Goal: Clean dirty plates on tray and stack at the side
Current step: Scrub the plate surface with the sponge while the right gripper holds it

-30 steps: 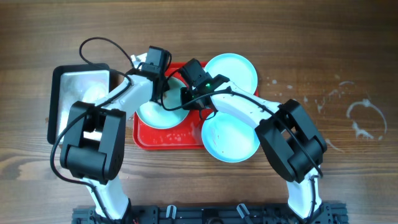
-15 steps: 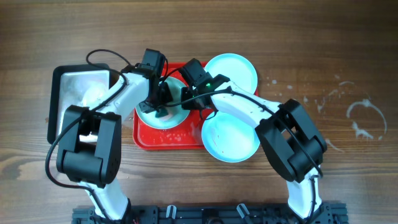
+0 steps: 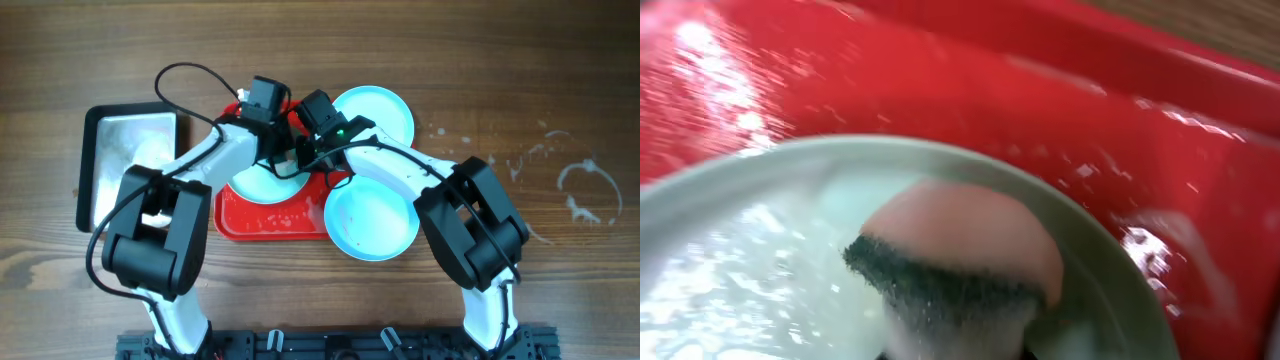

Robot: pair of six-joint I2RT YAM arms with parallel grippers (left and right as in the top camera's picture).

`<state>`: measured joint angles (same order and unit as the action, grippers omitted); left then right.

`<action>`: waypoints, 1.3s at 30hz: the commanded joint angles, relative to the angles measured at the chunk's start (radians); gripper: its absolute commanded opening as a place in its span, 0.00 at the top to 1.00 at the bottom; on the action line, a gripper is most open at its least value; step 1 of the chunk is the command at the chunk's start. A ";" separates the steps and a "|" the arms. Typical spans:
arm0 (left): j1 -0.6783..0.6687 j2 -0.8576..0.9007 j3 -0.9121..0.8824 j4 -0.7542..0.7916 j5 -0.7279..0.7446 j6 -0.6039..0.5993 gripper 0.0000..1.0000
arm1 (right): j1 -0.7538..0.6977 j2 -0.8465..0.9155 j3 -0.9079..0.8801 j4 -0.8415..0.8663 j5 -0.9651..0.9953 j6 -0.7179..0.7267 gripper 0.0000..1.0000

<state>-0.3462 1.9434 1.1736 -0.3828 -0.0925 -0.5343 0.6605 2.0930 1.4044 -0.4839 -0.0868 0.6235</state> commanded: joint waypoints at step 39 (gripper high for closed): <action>-0.158 0.033 -0.043 -0.349 0.281 0.125 0.96 | 0.032 0.026 0.011 0.002 -0.073 -0.021 0.96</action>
<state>-0.4183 1.9087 1.1645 -0.8276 -0.2470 -0.5617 0.6563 2.0933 1.4036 -0.4820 -0.1646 0.6041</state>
